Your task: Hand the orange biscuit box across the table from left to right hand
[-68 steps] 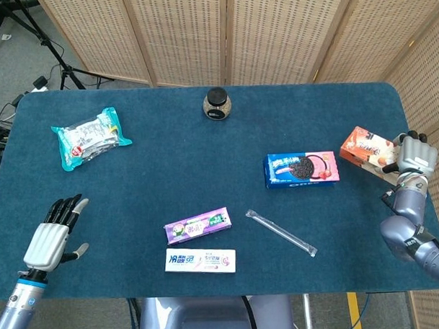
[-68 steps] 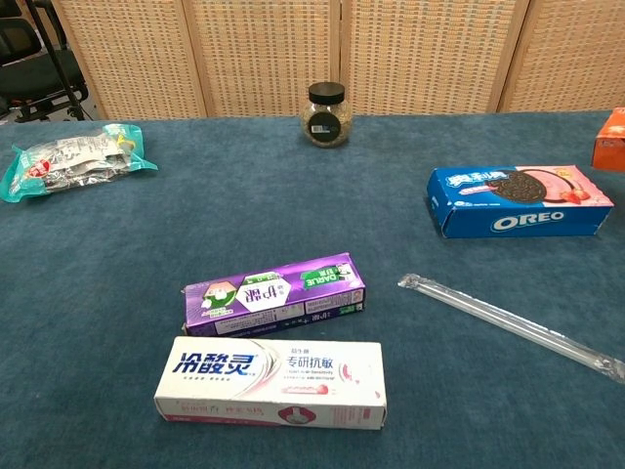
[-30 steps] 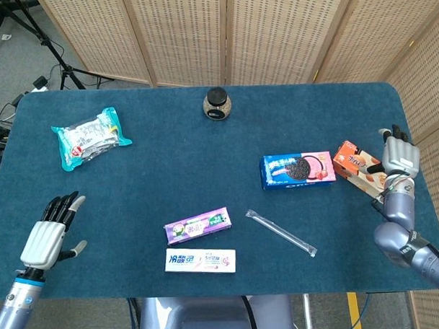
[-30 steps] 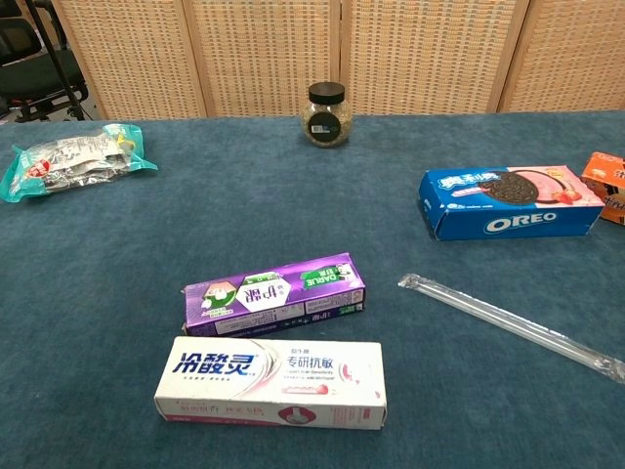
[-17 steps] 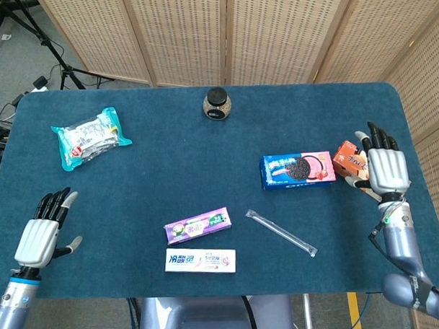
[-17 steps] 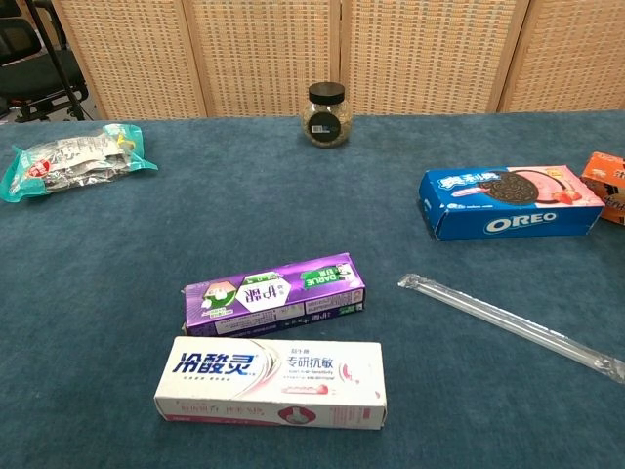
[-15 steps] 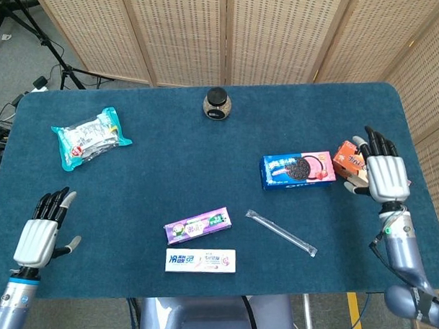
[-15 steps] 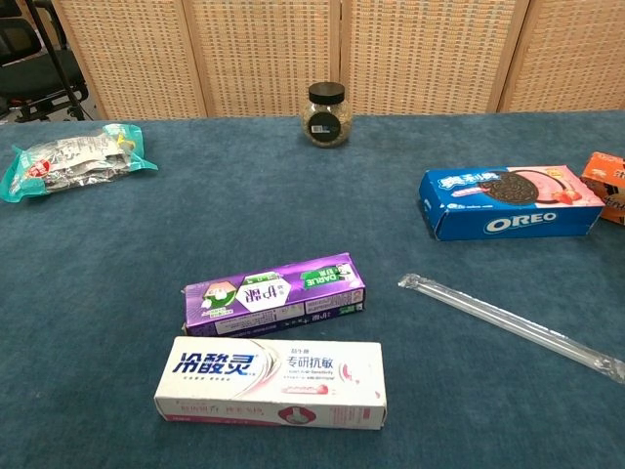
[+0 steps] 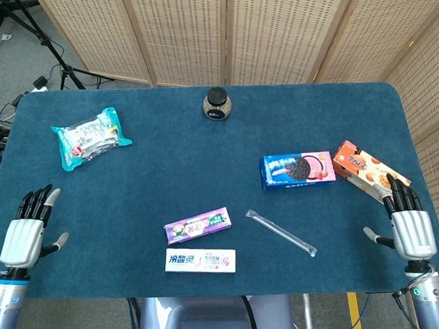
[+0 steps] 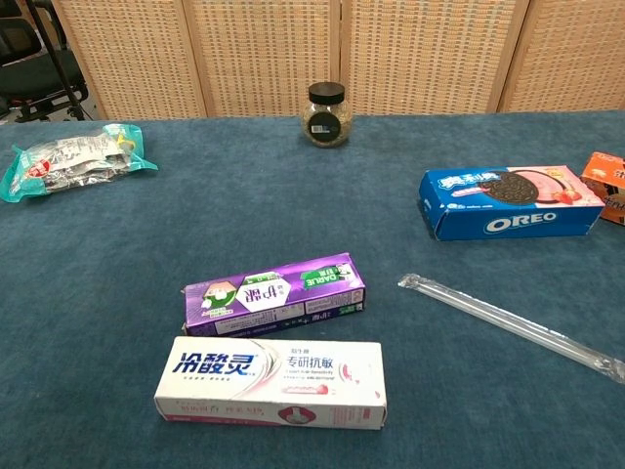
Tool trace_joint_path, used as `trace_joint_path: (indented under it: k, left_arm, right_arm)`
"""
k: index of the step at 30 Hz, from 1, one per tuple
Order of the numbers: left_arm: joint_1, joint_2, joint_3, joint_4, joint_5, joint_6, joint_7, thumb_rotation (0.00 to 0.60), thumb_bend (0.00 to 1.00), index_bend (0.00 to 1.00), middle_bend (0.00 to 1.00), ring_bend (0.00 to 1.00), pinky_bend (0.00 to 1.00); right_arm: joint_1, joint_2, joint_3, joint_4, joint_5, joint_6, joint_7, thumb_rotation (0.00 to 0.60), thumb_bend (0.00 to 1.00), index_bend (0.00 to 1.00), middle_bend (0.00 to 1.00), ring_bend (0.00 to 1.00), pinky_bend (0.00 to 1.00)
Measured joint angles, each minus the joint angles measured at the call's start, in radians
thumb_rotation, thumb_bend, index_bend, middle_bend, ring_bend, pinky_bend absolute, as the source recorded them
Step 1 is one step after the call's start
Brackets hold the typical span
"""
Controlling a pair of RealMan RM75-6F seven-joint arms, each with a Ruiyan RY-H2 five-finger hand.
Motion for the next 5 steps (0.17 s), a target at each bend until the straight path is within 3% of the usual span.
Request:
trace_joint_path:
  k: [5]
  left_arm:
    - [0.002, 0.001, -0.013, 0.014, -0.009, 0.009, -0.01, 0.6, 0.23, 0.07, 0.0, 0.0, 0.0]
  right_arm:
    - [-0.015, 0.004, 0.012, 0.003, -0.009, -0.002, 0.026, 0.6, 0.09, 0.14, 0.0, 0.0, 0.12]
